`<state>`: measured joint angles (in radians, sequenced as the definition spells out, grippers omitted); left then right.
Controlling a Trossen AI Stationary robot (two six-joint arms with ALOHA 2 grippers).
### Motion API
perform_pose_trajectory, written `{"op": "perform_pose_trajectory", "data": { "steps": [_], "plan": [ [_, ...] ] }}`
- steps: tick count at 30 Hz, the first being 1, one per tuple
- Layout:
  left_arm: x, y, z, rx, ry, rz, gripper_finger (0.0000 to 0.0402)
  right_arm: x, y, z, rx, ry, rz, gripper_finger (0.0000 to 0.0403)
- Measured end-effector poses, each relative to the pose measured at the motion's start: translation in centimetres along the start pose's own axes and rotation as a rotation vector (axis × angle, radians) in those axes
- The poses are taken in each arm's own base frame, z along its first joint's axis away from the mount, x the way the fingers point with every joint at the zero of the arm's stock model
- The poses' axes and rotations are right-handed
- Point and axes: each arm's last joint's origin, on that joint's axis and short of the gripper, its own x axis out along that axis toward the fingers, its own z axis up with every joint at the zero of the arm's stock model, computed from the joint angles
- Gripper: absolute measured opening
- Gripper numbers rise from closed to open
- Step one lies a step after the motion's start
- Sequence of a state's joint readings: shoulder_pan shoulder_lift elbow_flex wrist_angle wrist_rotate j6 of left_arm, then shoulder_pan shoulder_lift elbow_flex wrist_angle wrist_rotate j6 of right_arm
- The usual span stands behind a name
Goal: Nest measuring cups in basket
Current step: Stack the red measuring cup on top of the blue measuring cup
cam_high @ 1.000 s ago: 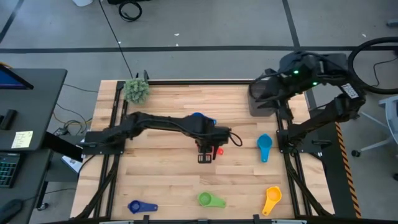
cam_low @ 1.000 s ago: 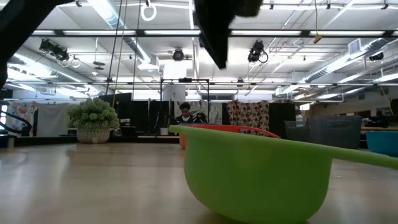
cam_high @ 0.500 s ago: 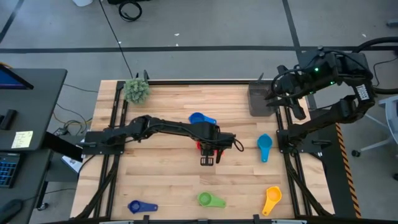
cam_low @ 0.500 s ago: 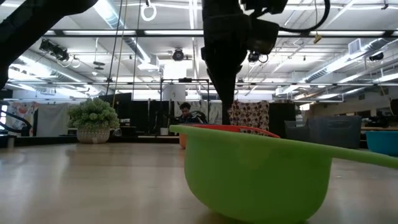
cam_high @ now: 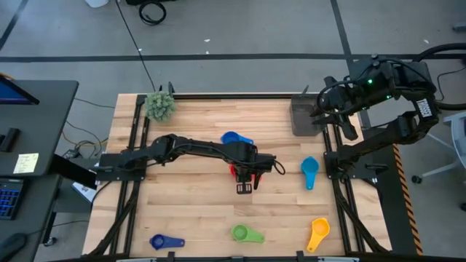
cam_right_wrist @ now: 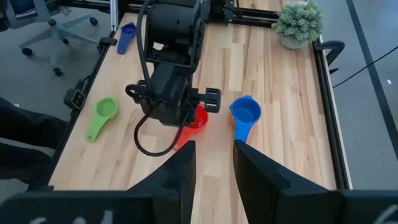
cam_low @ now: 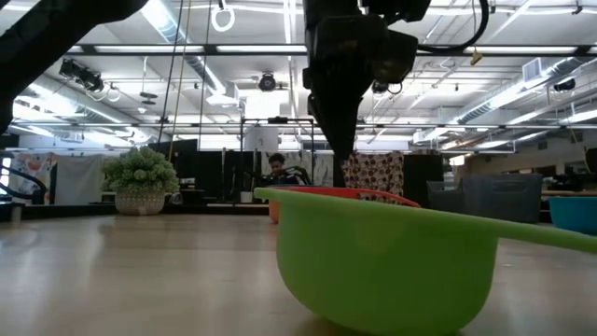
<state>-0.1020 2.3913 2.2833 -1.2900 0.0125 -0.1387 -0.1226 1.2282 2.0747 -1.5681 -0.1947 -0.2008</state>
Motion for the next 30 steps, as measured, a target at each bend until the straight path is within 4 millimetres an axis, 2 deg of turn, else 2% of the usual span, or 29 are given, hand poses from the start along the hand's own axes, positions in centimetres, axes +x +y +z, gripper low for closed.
{"op": "perform_pose_trajectory", "data": {
  "steps": [21, 24, 27, 30],
  "plan": [
    [6.1, 0.1, 0.1, 0.001, 0.127, 0.018, 0.0084, 0.0, 0.0, 0.0, -0.002, 0.002, -0.012, 0.0112],
    [6.3, 0.2, 0.0, 0.027, 0.139, 0.018, 0.0084, 0.0, -0.1, 0.0, -0.004, 0.004, -0.018, 0.0112],
    [6.3, 0.5, 0.1, 0.02, 0.132, 0.068, 0.0068, 0.0, -0.1, 0.0, -0.004, 0.004, -0.018, 0.0112],
    [5.9, 0.9, -0.3, 0.002, 0.162, 0.144, 0.0024, 0.0, -0.1, 0.0, -0.005, 0.004, -0.018, 0.0112]
  ]
}}
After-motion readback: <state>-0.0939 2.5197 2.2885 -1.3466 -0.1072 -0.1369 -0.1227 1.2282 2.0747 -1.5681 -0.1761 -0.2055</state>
